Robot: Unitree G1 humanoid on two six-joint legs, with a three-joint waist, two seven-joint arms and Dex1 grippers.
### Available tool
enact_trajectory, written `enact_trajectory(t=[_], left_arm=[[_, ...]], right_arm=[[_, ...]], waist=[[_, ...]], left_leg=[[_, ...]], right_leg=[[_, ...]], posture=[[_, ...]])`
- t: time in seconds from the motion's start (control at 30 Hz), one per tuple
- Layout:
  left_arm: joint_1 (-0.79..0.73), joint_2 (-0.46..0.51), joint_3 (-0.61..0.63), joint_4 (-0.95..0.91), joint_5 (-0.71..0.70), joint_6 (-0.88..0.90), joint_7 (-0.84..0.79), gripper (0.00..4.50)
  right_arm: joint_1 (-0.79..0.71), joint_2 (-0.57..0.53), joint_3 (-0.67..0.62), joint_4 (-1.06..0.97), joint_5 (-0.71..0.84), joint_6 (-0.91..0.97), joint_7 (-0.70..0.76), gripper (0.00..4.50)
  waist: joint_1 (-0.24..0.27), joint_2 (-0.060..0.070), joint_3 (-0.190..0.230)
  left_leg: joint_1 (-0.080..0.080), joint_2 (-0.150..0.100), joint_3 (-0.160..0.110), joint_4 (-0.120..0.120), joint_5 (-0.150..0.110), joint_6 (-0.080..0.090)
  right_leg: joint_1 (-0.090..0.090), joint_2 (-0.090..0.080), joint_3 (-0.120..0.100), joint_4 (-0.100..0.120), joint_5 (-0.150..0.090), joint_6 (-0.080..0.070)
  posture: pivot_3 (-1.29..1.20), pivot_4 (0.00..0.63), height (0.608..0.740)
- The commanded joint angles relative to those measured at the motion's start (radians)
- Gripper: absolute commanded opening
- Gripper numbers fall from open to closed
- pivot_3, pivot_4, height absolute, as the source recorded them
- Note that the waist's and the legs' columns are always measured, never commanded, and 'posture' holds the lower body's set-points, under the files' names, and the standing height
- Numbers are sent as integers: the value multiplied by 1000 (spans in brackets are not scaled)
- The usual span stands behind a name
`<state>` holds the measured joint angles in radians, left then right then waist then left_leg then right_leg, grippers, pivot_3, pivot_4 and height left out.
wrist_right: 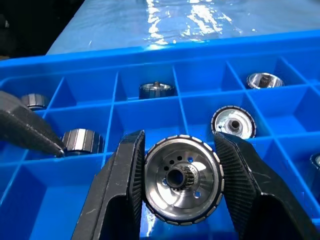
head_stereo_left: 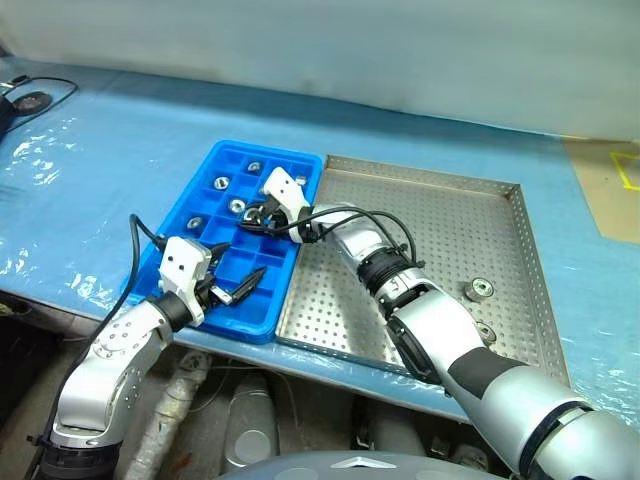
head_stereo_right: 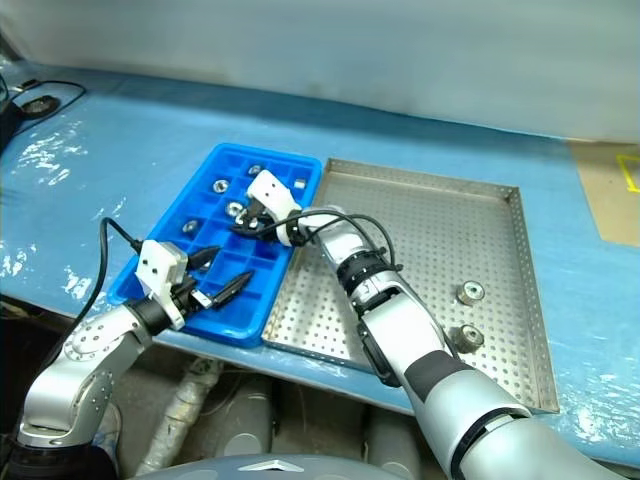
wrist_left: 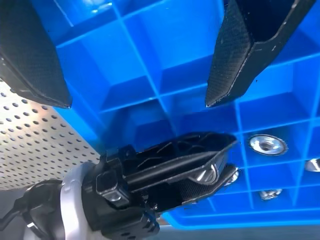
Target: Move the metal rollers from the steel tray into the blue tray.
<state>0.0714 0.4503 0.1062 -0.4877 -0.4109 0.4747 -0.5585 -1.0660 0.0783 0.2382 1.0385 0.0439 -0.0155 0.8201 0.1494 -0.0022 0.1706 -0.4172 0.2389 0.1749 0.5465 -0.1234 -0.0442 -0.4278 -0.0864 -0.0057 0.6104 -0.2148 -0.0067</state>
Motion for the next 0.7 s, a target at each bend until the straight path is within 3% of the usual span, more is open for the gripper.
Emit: enact_trajectory(t=[0.03, 0.23, 0.5, 0.7], left_arm=[[-40, -7, -14, -24, -13, -15, -2, 4500], [-77, 2, -53, 16, 2, -16, -27, 4500], [-188, -19, -109, 114, -13, -32, -94, 4500], [-353, -71, -203, 310, 9, -90, -205, 4500]], right_arm=[[31, 8, -14, -38, -2, 13, 16, 2510], [81, 3, -11, -102, -17, 38, 21, 4438], [147, -84, -75, -242, -9, 72, -34, 4476], [319, -261, -103, -494, -2, 130, -14, 4476]], waist=[[0, 0, 0], [2, 0, 0], [-8, 0, -1], [-35, 0, -1]], left_leg=[[0, 0, 0, 0, 0, 0], [2, -1, 0, 0, 1, -1], [8, -2, 0, 0, 1, -2], [8, -3, 1, 3, 3, -3]], right_leg=[[0, 0, 0, 1, 0, 0], [1, -1, 1, 4, 0, 0], [4, -2, 2, 8, 0, 0], [5, -2, 5, 8, 0, 0]], posture=[[249, 150, 740], [196, 150, 740], [52, 150, 740], [-187, 150, 740]])
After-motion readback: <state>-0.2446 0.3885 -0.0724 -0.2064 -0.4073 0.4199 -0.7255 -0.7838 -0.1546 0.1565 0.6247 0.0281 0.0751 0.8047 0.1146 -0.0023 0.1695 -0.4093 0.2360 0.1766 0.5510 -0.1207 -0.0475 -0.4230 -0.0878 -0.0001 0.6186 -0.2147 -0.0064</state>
